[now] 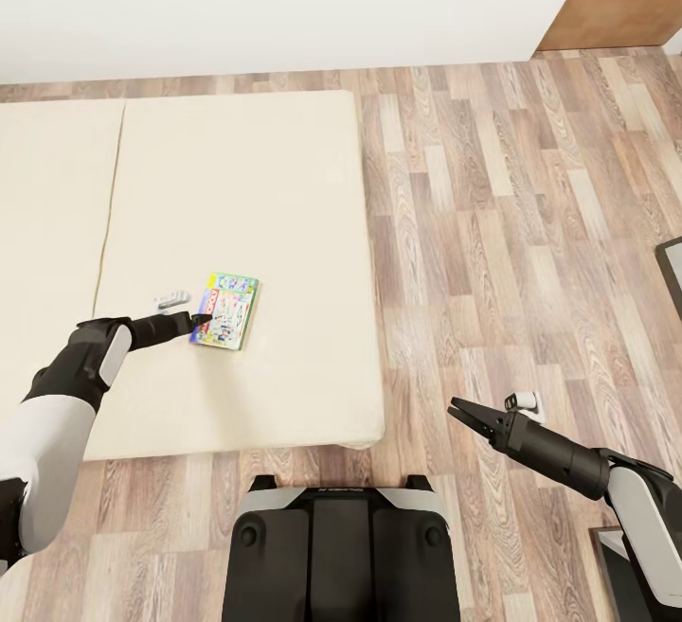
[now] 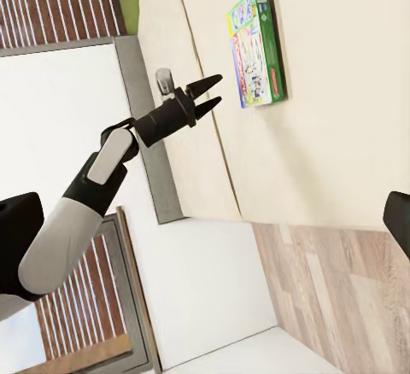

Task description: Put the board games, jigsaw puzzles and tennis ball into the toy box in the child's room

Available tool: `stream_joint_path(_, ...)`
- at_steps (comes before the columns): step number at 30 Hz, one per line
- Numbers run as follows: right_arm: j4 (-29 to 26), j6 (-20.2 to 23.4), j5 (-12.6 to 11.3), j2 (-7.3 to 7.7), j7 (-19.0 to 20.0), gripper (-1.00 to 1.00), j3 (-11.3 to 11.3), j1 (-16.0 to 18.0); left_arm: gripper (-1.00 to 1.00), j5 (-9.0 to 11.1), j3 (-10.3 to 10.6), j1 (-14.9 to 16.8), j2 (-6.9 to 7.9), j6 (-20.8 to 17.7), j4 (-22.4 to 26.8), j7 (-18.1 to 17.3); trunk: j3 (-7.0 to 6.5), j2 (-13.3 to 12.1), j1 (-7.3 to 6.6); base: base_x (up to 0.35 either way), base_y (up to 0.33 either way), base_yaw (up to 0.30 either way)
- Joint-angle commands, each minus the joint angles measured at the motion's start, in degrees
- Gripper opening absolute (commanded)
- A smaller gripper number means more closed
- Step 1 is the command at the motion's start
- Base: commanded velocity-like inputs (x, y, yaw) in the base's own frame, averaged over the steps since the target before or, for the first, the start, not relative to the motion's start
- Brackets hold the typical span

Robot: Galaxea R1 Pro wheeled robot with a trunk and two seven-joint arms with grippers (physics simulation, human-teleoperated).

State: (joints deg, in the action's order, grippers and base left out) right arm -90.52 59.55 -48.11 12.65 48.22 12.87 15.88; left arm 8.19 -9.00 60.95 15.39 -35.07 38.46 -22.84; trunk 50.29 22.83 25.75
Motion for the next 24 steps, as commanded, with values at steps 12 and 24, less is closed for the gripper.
stream_joint_path(12, 0.0, 0.2, 0.2, 0.0, 0.3, 1.0, 0.1, 0.0, 1.0, 0.4, -0.1, 0.0, -0.13, -0.2, 0.0, -0.2, 0.06, 0.1, 0.03, 0.008, 0.0, 0.0)
stream_joint_path(24, 0.0, 0.2, 0.2, 0.0, 0.3, 1.0, 0.1, 0.0, 1.0, 0.3, 0.0, 0.0, -0.18, 0.1, 0.0, 0.2, 0.06, 0.1, 0.03, 0.09, 0.0, 0.0)
